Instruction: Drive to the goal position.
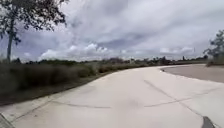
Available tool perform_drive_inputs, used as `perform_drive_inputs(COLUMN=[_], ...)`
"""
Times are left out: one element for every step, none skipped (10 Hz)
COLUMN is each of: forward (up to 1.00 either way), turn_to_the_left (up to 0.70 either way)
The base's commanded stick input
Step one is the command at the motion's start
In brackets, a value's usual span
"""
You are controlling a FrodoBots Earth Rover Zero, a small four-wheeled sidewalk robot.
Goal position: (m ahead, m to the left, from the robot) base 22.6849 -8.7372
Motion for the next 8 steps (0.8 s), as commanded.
perform_drive_inputs(forward=[0.85,0.85,0.85,0.85,0.85,0.85,0.85,0.85], turn_to_the_left=[0.00,0.00,0.00,0.00,0.00,0.00,0.00,0.00])
